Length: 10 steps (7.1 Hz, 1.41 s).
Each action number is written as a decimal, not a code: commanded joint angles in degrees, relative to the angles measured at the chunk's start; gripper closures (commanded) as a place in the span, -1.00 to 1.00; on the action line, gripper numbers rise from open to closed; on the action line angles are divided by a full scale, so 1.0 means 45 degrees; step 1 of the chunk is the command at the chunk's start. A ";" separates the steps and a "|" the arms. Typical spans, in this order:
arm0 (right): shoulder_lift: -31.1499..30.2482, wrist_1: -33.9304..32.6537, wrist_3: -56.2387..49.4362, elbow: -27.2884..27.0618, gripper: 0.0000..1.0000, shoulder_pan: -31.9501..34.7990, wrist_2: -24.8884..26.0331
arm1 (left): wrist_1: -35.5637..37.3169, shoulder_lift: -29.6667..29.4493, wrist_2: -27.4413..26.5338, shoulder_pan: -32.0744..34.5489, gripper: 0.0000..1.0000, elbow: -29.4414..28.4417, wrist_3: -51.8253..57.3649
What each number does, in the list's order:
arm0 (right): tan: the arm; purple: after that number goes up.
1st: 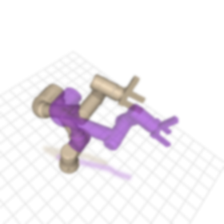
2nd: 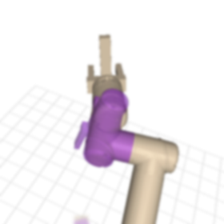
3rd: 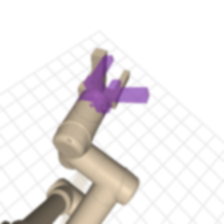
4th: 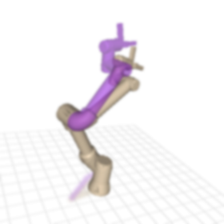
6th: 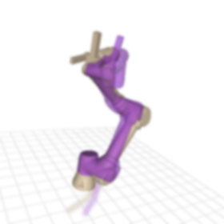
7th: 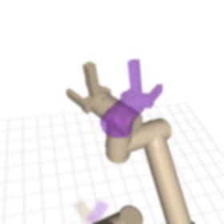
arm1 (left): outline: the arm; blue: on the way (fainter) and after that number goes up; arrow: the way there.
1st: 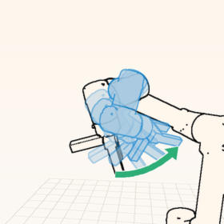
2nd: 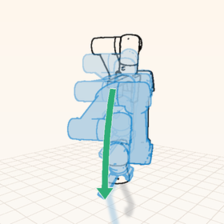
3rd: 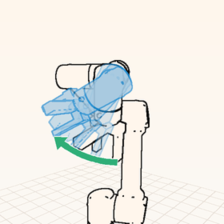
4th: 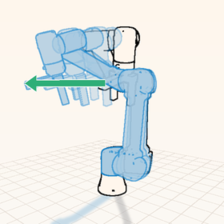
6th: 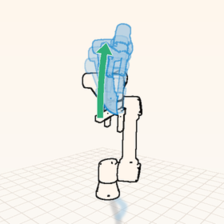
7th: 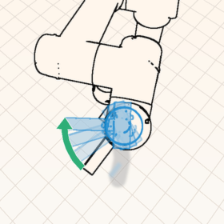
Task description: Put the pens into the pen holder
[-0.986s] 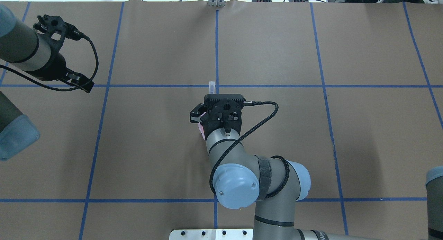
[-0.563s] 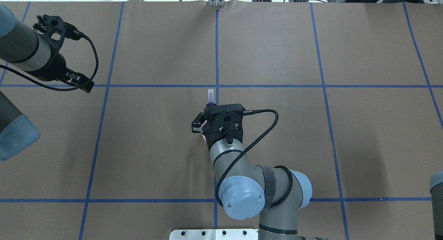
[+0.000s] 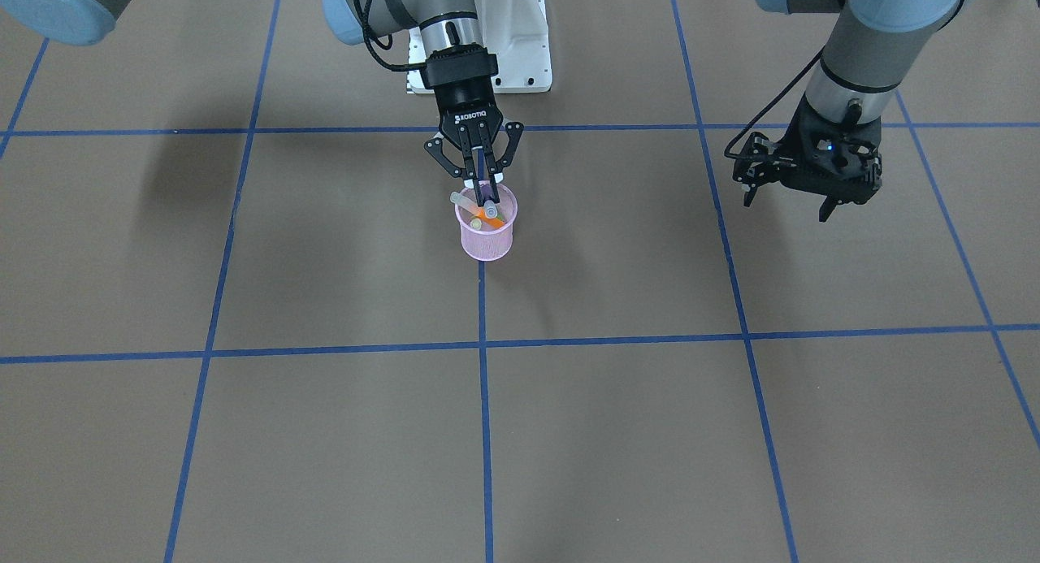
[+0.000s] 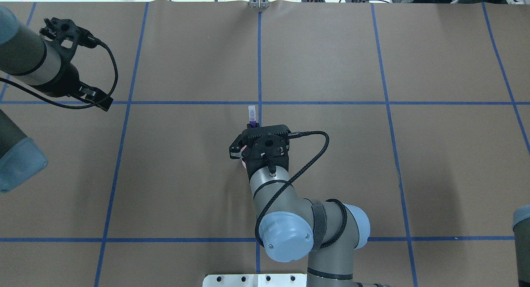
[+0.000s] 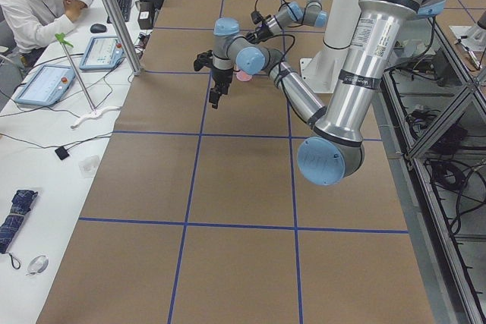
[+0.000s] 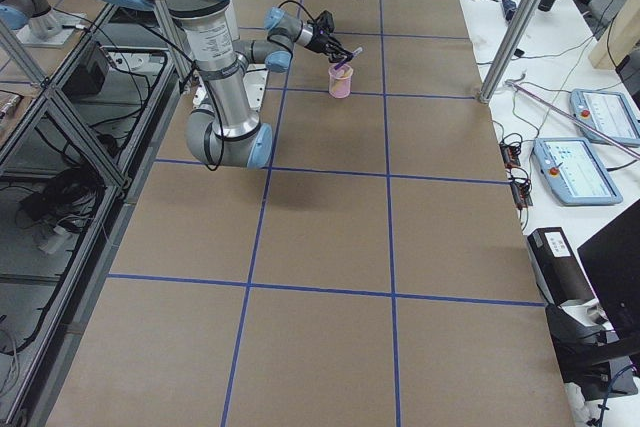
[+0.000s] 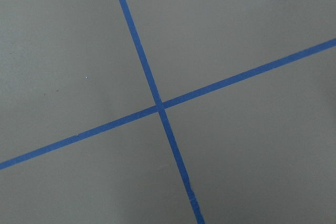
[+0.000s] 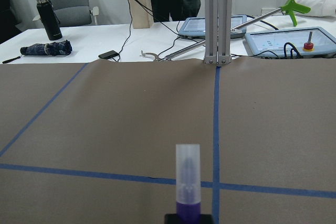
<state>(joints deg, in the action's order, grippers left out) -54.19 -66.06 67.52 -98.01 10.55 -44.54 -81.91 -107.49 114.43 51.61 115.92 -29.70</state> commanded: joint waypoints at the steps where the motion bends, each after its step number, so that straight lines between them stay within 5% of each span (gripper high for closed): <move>1: 0.0069 0.0032 0.0034 0.0002 -0.98 -0.0020 0.0033 | 0.0000 -0.0019 0.0000 -0.0005 -1.00 0.0001 -0.0003; 6: 0.0400 0.0032 -0.0081 -0.0386 -0.98 0.0270 -0.0335 | 0.0000 -0.0019 0.0020 -0.0005 -1.00 -0.0018 -0.0022; 8: 0.0383 -0.0124 -0.0102 -0.0584 -0.98 0.2078 -0.3835 | 0.0000 0.0000 0.0001 -0.0025 -1.00 -0.0018 -0.0003; 10: 0.0265 -0.2473 -0.0122 -0.0564 -0.98 0.4770 -0.8243 | 0.0039 0.0524 0.0020 -0.0044 -1.00 -0.0038 -0.0022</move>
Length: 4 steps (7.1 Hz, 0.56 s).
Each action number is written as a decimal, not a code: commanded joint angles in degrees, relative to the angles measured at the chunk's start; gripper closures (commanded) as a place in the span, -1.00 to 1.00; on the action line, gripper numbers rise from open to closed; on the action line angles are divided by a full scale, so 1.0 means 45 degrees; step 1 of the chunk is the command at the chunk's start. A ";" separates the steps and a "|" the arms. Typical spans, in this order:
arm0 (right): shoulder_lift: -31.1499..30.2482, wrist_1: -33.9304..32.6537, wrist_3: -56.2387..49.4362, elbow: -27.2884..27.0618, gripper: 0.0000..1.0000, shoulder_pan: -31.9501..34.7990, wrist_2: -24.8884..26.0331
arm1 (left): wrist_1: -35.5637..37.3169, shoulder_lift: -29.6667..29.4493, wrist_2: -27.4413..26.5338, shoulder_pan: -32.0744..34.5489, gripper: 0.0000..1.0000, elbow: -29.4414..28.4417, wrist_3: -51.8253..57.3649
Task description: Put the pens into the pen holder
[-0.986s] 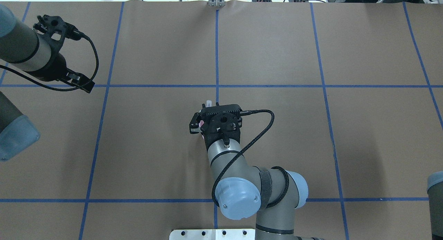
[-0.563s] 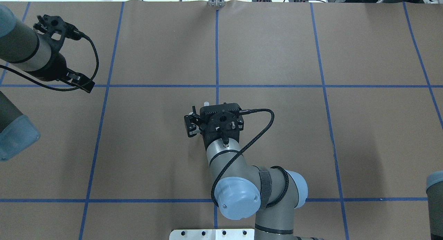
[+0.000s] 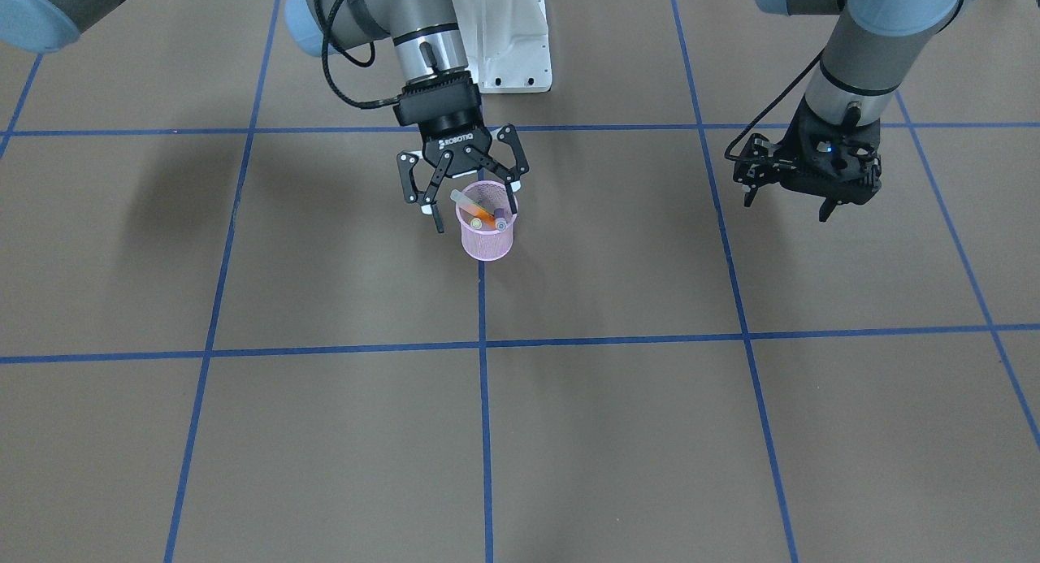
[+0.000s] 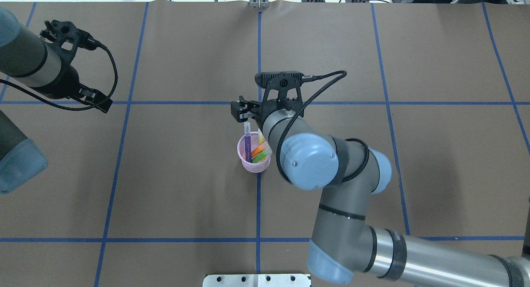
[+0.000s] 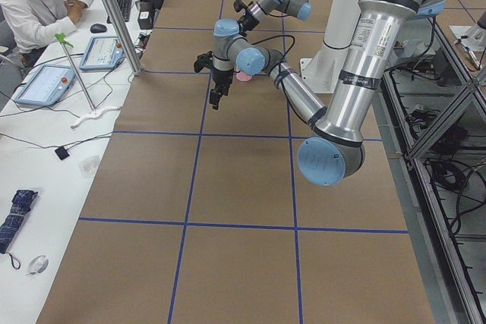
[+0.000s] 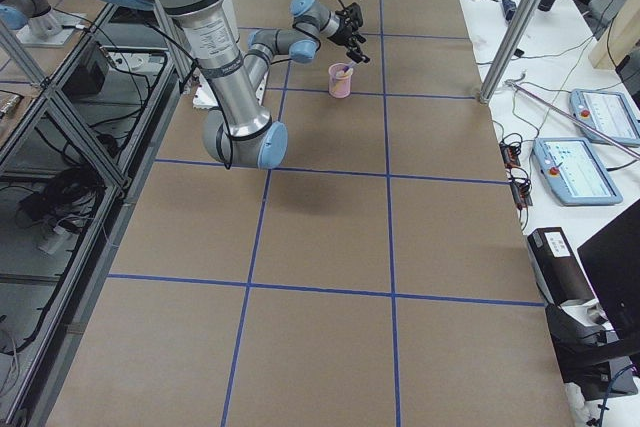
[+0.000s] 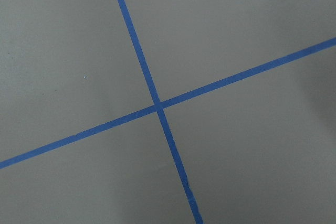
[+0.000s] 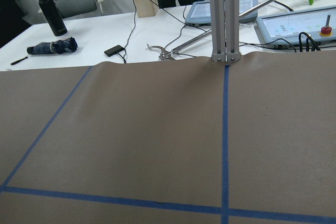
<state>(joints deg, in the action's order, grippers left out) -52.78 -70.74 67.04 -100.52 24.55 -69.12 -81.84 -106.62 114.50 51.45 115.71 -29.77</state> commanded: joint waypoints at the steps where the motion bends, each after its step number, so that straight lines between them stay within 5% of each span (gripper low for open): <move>1: -0.0069 -0.2589 -0.0132 -0.0007 -0.98 0.3181 -0.5202 | 0.0022 0.1088 0.0005 0.0030 -1.00 0.0087 0.0034; 3: -0.1019 -0.4080 -0.3683 0.0072 -1.00 0.6111 -0.9077 | -0.0056 0.2262 0.0933 0.1600 -1.00 0.0340 0.0285; 4: -0.1915 -0.4182 -0.5872 0.0091 -1.00 0.7441 -1.0176 | -0.0056 0.3196 0.3147 0.3140 -1.00 0.0303 0.2318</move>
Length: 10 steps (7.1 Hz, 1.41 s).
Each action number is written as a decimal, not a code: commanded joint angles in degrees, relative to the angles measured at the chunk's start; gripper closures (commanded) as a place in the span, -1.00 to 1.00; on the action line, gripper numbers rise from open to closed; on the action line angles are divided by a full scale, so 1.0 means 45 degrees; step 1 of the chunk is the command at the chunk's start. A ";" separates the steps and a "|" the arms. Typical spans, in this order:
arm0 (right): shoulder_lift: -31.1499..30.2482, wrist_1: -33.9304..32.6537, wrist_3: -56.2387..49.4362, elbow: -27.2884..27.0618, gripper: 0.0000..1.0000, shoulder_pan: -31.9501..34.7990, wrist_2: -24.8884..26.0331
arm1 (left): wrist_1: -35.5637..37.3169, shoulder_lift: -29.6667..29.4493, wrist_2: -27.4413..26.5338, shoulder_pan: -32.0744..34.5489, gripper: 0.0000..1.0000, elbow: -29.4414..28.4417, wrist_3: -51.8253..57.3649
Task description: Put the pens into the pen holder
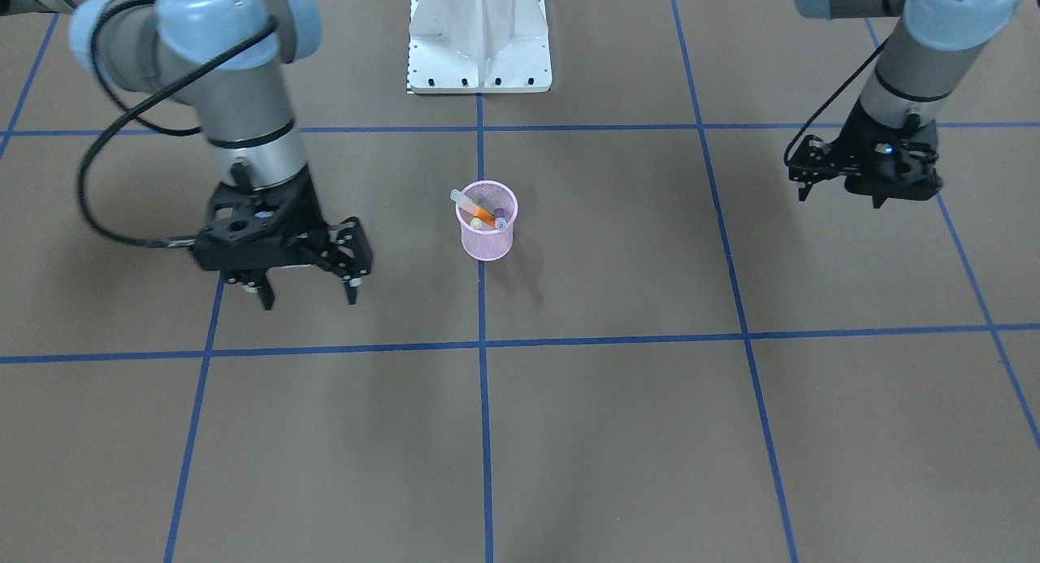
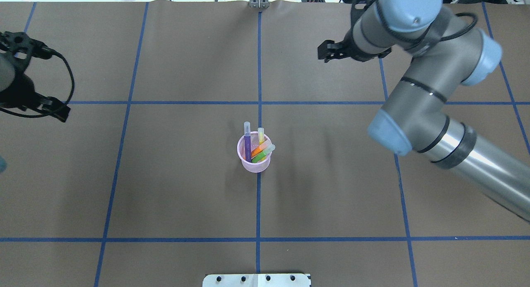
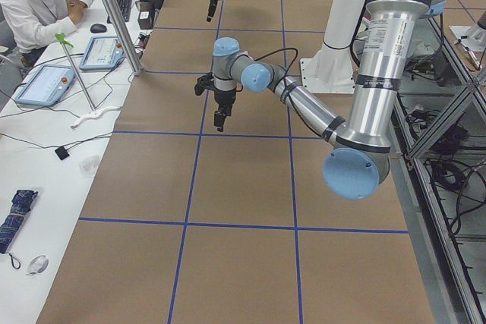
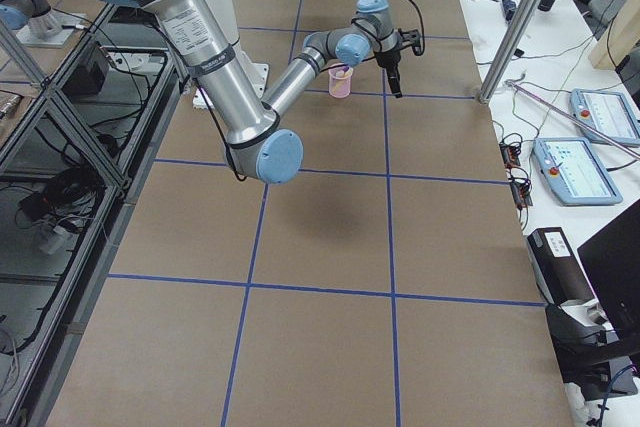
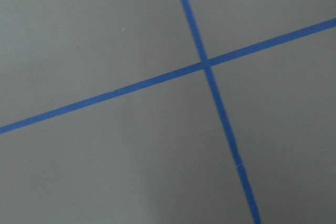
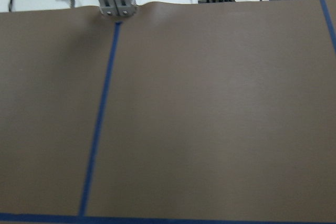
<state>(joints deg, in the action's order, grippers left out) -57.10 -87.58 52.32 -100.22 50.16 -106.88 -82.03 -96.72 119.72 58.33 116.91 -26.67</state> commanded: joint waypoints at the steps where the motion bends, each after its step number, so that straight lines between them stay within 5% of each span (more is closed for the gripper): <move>1: -0.1853 -0.0440 -0.4633 0.0083 -1.00 0.2847 -0.2666 | 0.0045 0.2010 0.2897 0.3291 -1.00 -0.0235 0.4415; 6: -0.4940 -0.0343 -1.3234 0.2639 -1.00 0.7617 -0.4922 | -0.0052 0.3657 0.3277 0.7755 -1.00 -0.2660 0.8654; 10: -0.6977 -0.0284 -1.3696 0.2642 -1.00 0.8834 -0.4844 | -0.0052 0.3897 0.3278 0.7878 -1.00 -0.2775 0.8642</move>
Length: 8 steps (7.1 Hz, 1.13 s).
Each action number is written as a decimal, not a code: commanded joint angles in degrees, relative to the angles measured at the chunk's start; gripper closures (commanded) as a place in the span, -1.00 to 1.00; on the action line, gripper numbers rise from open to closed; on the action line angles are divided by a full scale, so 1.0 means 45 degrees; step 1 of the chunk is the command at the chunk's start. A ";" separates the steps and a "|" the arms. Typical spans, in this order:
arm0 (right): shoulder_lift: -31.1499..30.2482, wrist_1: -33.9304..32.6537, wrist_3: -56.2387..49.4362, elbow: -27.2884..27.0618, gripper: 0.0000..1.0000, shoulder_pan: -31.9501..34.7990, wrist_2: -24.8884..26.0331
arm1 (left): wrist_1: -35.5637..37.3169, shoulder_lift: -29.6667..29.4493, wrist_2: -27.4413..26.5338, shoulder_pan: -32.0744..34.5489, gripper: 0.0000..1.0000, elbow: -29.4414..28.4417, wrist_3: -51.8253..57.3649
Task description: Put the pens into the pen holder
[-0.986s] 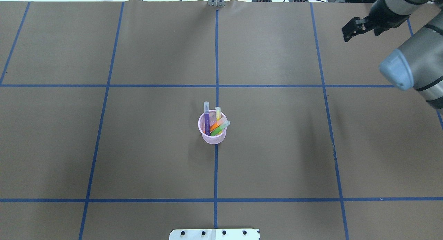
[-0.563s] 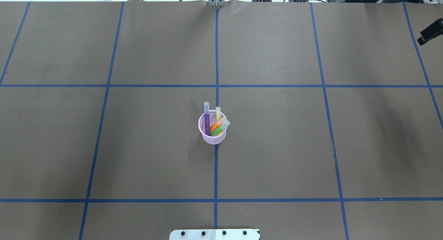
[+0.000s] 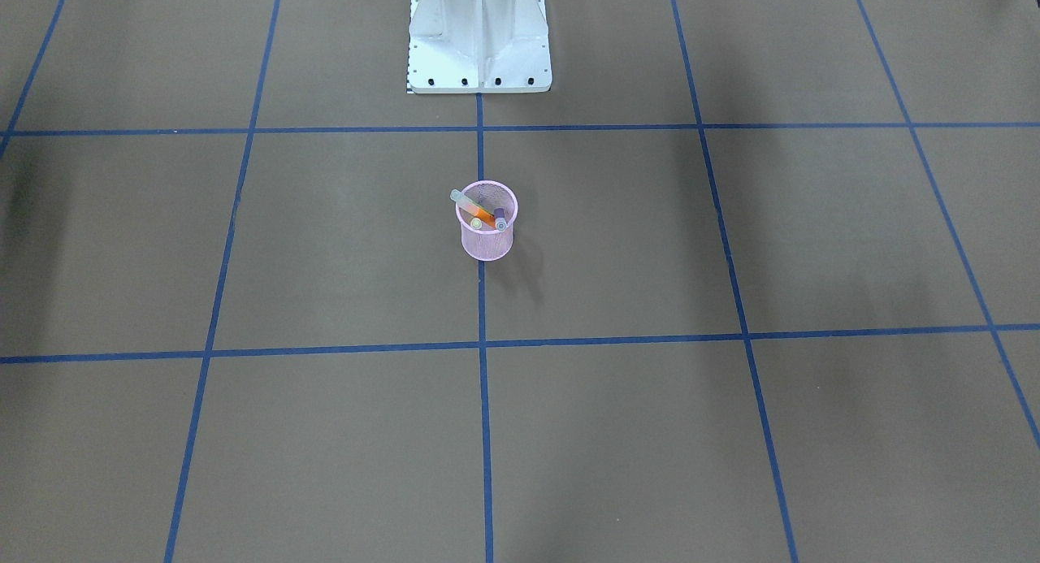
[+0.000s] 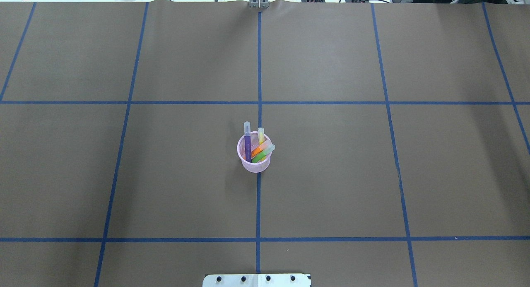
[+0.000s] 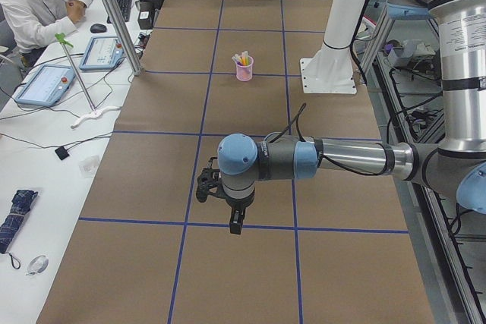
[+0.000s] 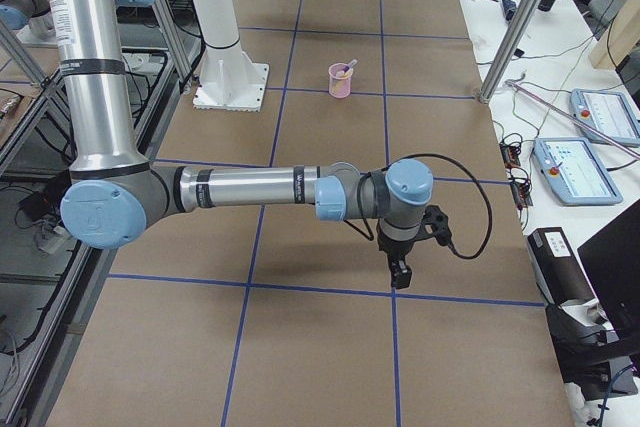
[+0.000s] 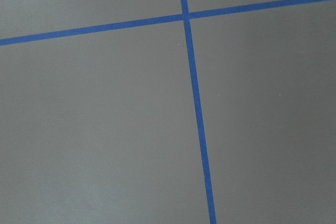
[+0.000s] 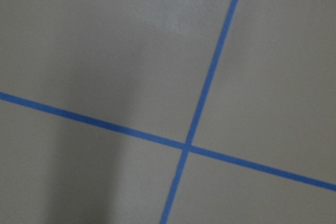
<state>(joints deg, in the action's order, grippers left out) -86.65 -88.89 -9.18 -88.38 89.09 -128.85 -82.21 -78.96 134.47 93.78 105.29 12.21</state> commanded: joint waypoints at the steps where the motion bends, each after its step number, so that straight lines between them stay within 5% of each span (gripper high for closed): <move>1: -0.0509 0.0008 -0.0030 0.0011 -1.00 0.0222 0.0059 | -0.0031 -0.0033 0.0020 -0.0001 -1.00 -0.0117 0.0001; 8: -0.0490 0.0222 0.0126 -0.0027 -1.00 0.0398 0.0039 | -0.0031 0.0006 -0.0136 -0.0020 -1.00 0.0001 0.0099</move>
<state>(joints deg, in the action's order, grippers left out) -88.82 -88.41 -8.56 -88.17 90.85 -128.70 -82.35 -79.09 133.94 93.77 105.37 12.67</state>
